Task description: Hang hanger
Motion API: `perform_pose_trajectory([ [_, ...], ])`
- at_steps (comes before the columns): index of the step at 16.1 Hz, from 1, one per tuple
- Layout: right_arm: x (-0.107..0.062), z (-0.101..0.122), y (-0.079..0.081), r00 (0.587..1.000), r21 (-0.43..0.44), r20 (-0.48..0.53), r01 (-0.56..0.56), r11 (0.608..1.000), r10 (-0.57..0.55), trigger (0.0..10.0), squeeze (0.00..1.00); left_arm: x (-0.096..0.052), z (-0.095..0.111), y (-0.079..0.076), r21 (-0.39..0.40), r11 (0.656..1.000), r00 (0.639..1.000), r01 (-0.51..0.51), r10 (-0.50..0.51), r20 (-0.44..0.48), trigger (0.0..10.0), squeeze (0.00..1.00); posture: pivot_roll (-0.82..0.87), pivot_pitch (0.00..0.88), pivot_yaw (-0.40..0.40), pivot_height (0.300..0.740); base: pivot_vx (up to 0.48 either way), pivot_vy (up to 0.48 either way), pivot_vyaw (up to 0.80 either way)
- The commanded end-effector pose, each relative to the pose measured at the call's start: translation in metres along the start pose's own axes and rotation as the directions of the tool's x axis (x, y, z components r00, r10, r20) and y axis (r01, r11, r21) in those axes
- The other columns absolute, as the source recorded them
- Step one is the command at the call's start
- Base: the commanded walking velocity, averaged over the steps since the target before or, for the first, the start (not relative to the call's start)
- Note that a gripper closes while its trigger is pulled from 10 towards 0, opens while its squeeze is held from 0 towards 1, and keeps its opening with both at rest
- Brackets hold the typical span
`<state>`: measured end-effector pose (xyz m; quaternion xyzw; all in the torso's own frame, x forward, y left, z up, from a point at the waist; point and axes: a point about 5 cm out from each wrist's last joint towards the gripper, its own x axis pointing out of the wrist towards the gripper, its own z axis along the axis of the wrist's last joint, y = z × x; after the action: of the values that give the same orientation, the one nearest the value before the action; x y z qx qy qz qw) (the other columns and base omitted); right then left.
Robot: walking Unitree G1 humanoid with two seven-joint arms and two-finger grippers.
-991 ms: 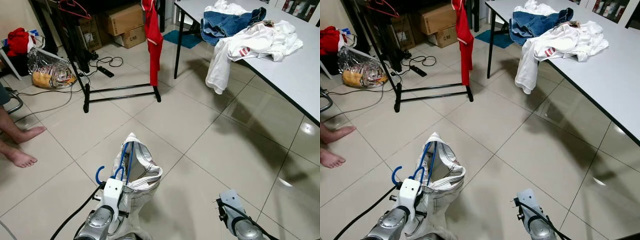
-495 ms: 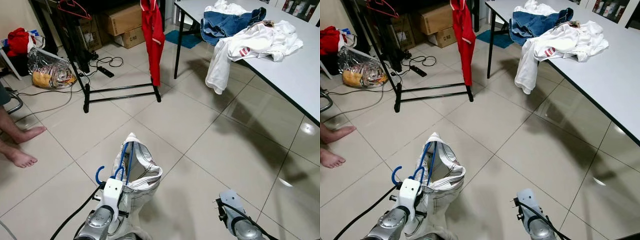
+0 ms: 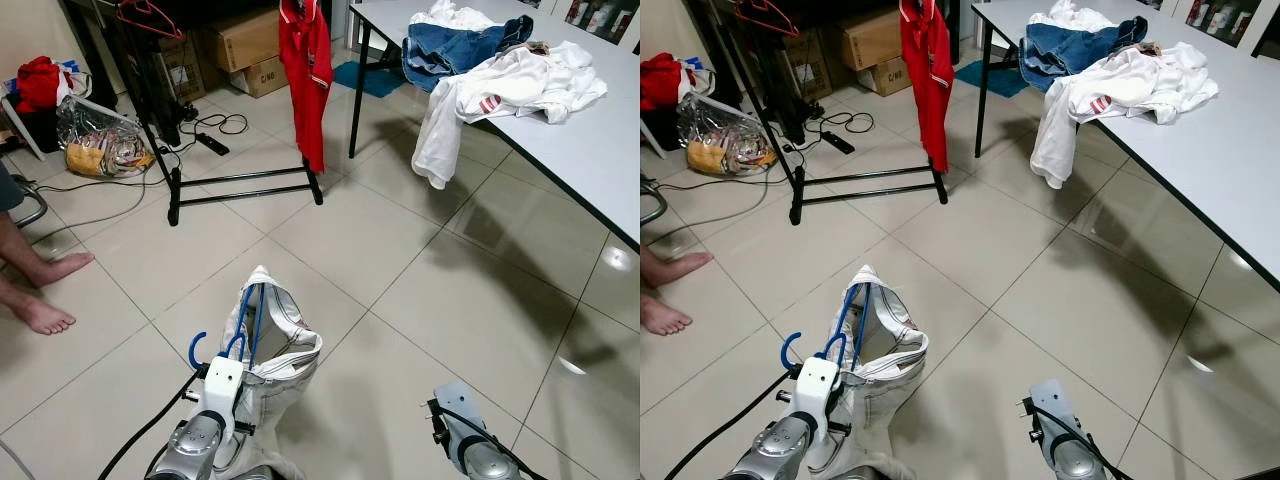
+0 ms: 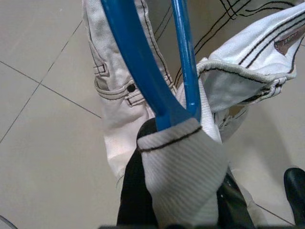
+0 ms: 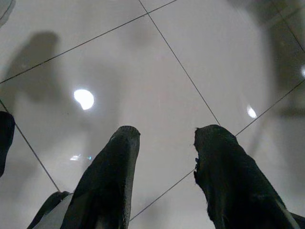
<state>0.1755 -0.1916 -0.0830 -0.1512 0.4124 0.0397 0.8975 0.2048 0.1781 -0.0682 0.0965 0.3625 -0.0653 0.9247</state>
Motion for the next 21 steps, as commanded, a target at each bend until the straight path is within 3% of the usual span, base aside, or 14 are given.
perform_pose_trajectory([
  [1,0.000,0.000,-0.002,1.000,-0.003,-0.001,0.007,1.000,-0.007,10.0,0.00,-0.001,-0.002,0.004,-0.009,1.000,1.000,-0.017,0.017,0.000,10.0,0.00,0.02,0.000,0.042,0.740,0.000,0.000,0.00],
  [21,-0.003,-0.009,-0.004,1.000,0.002,-0.016,0.017,1.000,-0.017,10.0,0.00,0.002,0.006,0.005,0.000,1.000,1.000,-0.013,0.013,0.013,10.0,0.00,0.00,0.003,0.055,0.740,0.000,0.000,0.00],
])
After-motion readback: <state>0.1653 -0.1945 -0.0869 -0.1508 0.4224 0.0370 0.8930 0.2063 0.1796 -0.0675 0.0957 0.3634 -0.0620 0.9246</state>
